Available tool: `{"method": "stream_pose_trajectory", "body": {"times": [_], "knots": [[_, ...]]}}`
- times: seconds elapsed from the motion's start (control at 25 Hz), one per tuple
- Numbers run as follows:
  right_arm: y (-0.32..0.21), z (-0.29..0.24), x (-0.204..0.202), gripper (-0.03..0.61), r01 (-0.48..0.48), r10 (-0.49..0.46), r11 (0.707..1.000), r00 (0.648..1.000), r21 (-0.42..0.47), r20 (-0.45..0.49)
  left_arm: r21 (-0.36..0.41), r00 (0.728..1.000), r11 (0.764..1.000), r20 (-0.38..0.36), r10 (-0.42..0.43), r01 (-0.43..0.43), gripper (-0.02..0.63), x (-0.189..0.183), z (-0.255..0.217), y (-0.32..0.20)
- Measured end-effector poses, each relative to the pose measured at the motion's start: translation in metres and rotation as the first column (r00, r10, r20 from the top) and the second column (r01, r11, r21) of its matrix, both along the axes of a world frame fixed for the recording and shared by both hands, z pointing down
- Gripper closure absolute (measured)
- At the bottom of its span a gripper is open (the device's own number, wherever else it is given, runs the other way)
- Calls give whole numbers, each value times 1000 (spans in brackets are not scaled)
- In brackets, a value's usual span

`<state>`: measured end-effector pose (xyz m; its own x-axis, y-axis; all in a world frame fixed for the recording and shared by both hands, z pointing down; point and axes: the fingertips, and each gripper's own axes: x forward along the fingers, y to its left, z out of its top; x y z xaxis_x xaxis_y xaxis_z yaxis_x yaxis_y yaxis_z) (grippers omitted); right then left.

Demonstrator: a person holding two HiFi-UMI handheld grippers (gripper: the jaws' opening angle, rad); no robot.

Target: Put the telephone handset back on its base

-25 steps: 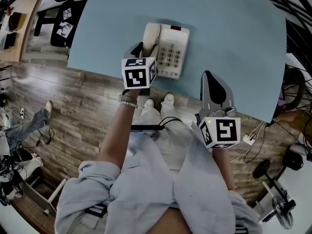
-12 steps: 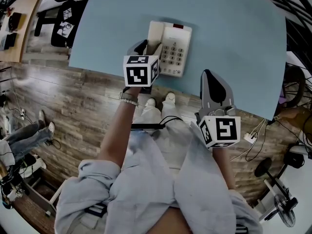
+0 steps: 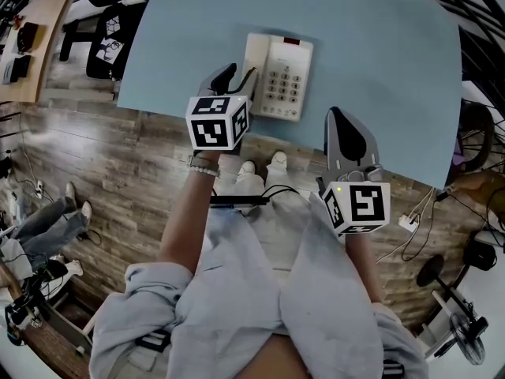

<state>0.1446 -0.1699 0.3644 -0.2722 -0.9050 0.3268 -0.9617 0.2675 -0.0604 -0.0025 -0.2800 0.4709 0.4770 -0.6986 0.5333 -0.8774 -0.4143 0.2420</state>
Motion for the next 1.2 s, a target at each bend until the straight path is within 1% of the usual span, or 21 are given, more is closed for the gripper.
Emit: {"method": "stream_pose_trajectory", "body": {"times": [0.16,0.32,0.44,0.76,0.96,1.08,1.2], "knots": [[2,-8,-4,574,-3,3,1000,1000,19,-3,67,1000,998,0,-5,5,512,-6,-22,6],[6,-16,-8,574,-2,3,999,1000,38,-9,113,1000,993,3,-13,12,587,-12,-42,12],[7,-21,-10,574,-2,3,999,1000,53,-15,145,1000,989,-1,-1,1,609,-14,-56,16],[12,-38,-15,574,1,2,995,1000,98,-22,229,996,970,-3,89,-86,611,-11,-90,40],[12,-49,-18,574,5,-2,992,1000,124,-27,276,991,953,-10,130,-123,611,-12,-110,52],[13,-55,-19,574,3,1,990,1000,139,-27,308,987,939,-9,161,-150,611,-13,-122,59],[18,-60,-20,574,3,2,989,999,151,-32,326,984,931,-18,178,-162,611,-16,-132,70]]}}
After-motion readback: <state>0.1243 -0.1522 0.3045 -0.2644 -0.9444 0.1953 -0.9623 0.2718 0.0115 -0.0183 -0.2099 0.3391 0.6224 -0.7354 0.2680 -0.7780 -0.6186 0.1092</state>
